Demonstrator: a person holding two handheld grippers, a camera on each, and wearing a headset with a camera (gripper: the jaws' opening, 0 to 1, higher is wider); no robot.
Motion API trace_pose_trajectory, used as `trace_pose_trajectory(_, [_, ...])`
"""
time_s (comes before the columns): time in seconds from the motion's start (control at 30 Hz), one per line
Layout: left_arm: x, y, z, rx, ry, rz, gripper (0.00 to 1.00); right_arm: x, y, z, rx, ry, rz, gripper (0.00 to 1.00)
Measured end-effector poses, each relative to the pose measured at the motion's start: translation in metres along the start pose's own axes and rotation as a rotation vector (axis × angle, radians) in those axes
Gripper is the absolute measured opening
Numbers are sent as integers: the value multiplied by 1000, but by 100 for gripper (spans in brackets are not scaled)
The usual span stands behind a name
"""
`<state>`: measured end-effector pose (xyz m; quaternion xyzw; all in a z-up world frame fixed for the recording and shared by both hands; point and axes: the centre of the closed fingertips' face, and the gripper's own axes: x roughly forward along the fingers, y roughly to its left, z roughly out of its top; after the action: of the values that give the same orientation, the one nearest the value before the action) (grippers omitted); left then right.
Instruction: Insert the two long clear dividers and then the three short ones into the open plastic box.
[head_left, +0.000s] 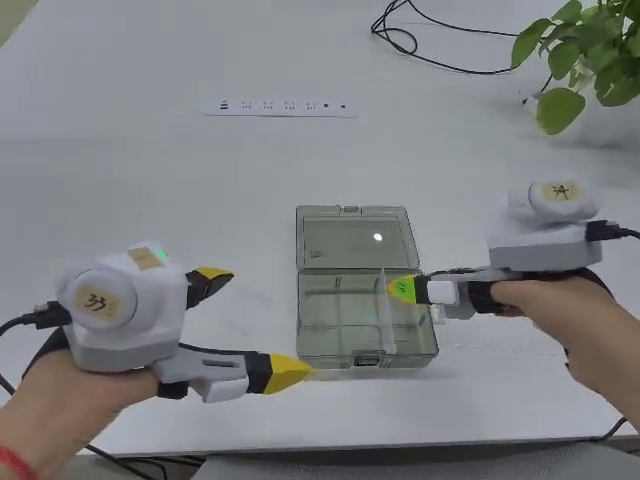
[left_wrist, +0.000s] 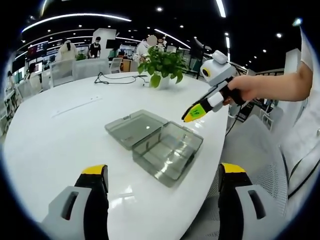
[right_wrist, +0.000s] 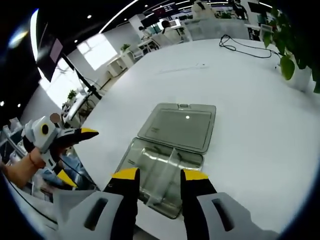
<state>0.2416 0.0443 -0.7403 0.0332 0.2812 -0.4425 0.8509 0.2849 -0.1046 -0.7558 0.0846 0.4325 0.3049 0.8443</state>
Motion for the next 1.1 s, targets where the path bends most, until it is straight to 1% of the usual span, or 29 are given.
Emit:
trace_pose_trajectory(0.13, [-3,5,-1,-20,4,38,92,-10,-1,3,-42,-24,19,38])
trace_pose_trajectory(0.23, [-5,9,-5,-33,14,62,91,-19,3,4,-71,-52,37,42])
trace_pose_trajectory(0.27, [-6,10,-7,-36,21,73,91,-22,3,3,-75,-51,36,43])
trace_pose_trajectory(0.3, [-6,11,-9,-41,27,79,91,-25,3,2,-95,-50,37,44])
trace_pose_trajectory(0.47, [-8,18,-18,-62,52,109,89,-38,4,2,-157,-83,62,50])
trace_pose_trajectory(0.53, [-8,22,-23,-82,64,125,87,-41,4,0,-183,-83,70,52])
trace_pose_trajectory(0.63, [-8,29,-34,-95,106,150,84,-46,5,-1,-217,-93,89,55])
trace_pose_trajectory(0.73, [-7,35,-43,-105,141,164,82,-50,5,-3,-247,-106,104,58])
trace_pose_trajectory(0.8, [-7,40,-50,-131,178,184,78,-51,4,-5,-269,-109,112,60])
trace_pose_trajectory(0.83, [-5,42,-50,-131,175,184,76,-51,3,-6,-281,-113,116,60])
trace_pose_trajectory(0.9, [-4,46,-52,-145,186,199,74,-53,2,-8,-302,-116,124,62])
trace_pose_trajectory(0.93, [-3,48,-55,-151,200,204,73,-53,2,-10,-311,-119,128,63])
trace_pose_trajectory(1.0, [-1,50,-57,-156,213,205,71,-54,0,-13,-327,-117,137,65])
trace_pose_trajectory(1.07, [1,53,-62,-151,244,210,70,-54,-2,-15,-345,-118,143,67])
trace_pose_trajectory(1.1, [3,54,-64,-145,258,213,69,-55,-3,-16,-369,-125,150,67])
